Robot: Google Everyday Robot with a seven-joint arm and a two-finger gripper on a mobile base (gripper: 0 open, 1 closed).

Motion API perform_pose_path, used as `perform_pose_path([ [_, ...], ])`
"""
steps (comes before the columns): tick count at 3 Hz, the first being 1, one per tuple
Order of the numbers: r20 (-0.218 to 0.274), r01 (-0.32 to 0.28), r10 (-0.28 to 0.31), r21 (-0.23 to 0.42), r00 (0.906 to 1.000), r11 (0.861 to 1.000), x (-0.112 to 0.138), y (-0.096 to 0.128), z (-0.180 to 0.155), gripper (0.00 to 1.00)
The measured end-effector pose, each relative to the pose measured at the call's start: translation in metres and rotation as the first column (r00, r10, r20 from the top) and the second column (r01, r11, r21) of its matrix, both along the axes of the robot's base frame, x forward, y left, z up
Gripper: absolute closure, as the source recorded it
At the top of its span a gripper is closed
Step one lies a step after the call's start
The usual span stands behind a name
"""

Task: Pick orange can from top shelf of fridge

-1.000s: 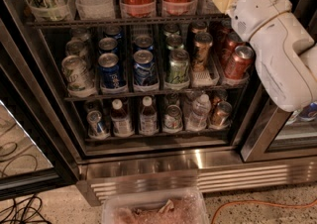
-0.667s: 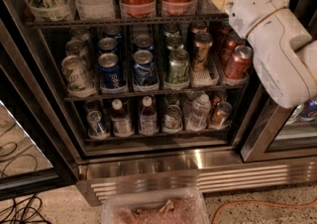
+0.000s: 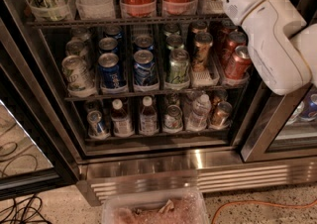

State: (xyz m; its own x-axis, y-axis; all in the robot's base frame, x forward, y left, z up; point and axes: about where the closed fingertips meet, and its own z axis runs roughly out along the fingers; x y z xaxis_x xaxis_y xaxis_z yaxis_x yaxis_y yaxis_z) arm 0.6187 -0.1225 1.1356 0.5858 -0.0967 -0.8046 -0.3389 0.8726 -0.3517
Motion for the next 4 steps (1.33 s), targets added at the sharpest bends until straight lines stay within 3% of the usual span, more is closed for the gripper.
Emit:
perform_pose_path([
  [1,0.008,-0.010,0.010,0.000,0.9999,1.000,0.000,0.002,0.005,1.00],
  [2,0.008,-0.041,0.041,-0.030,0.9991,0.999,-0.015,0.001,0.004,1.00],
  [4,-0.039,-0.067,0.066,-0.042,0.9971,0.997,-0.048,-0.037,-0.005,1.00],
])
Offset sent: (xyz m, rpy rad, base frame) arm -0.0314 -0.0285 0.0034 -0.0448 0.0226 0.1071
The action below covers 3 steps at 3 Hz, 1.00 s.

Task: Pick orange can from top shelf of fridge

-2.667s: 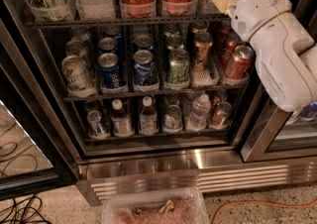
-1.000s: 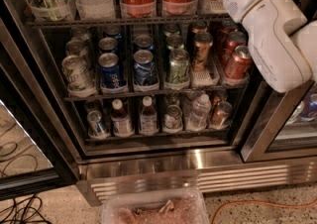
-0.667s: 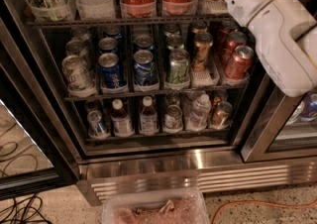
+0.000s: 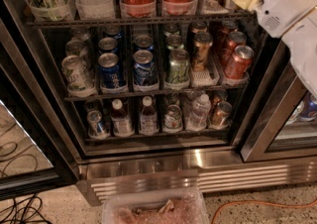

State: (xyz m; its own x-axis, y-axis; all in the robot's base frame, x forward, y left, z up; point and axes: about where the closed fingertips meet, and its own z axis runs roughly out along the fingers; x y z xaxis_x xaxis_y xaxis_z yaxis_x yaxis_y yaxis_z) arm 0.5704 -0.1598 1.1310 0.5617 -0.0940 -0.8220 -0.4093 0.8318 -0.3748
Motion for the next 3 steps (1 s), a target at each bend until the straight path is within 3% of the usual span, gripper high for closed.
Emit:
perform_pose_path([
  [1,0.031,-0.095,0.099,-0.109,0.9946,0.989,-0.019,0.024,0.021,1.00],
  [2,0.020,-0.236,0.251,-0.281,0.9677,0.930,-0.034,0.062,0.031,1.00],
  [3,-0.052,-0.278,0.277,-0.334,0.9594,0.901,-0.036,0.051,0.004,1.00],
])
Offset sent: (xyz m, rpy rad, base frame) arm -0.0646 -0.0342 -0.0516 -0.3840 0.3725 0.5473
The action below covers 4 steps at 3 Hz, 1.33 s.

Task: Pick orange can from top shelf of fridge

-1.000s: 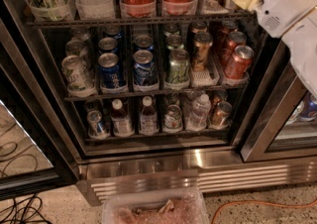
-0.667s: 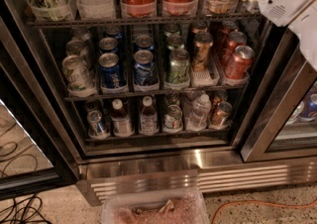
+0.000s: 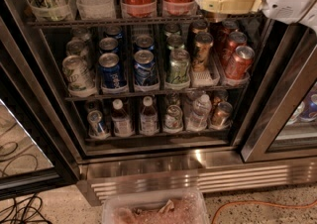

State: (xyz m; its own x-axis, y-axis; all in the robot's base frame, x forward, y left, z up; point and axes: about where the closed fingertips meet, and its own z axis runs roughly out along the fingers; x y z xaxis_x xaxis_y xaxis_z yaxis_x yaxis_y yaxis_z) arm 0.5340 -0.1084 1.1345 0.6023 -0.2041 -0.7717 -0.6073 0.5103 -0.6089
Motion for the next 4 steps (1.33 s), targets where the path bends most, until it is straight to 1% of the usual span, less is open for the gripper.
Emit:
perform_pose_path([
  [1,0.000,0.000,0.000,0.000,1.0000,1.000,0.000,0.000,0.000,1.00],
  [2,-0.034,-0.025,0.025,0.006,0.9991,1.000,-0.005,0.011,-0.015,1.00],
  [3,-0.113,-0.039,0.045,0.052,0.9926,0.998,-0.057,0.051,-0.065,1.00],
  [4,-0.111,-0.040,0.046,0.051,0.9928,0.998,-0.056,0.051,-0.064,1.00],
])
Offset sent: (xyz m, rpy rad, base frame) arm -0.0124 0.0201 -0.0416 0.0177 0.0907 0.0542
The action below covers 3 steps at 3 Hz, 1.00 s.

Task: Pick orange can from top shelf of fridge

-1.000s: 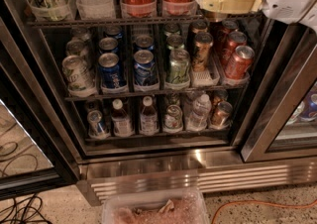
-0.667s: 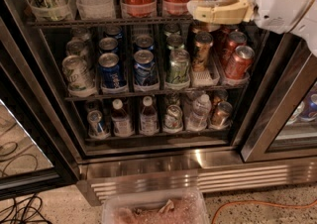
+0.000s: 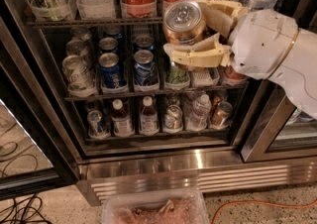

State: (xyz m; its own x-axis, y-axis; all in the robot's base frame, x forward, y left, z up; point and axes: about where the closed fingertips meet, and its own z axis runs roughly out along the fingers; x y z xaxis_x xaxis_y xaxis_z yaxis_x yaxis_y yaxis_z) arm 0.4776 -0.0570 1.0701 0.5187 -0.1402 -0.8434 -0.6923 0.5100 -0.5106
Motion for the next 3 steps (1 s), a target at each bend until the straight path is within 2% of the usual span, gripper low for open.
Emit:
perform_pose_path([
  [1,-0.026,-0.021,0.021,0.024,0.9994,1.000,-0.004,0.008,-0.018,1.00],
  [2,-0.062,-0.008,0.013,0.072,0.9980,0.997,-0.017,0.018,-0.051,1.00],
  [3,-0.076,0.018,-0.011,0.101,0.9971,0.995,-0.052,0.037,-0.078,1.00],
])
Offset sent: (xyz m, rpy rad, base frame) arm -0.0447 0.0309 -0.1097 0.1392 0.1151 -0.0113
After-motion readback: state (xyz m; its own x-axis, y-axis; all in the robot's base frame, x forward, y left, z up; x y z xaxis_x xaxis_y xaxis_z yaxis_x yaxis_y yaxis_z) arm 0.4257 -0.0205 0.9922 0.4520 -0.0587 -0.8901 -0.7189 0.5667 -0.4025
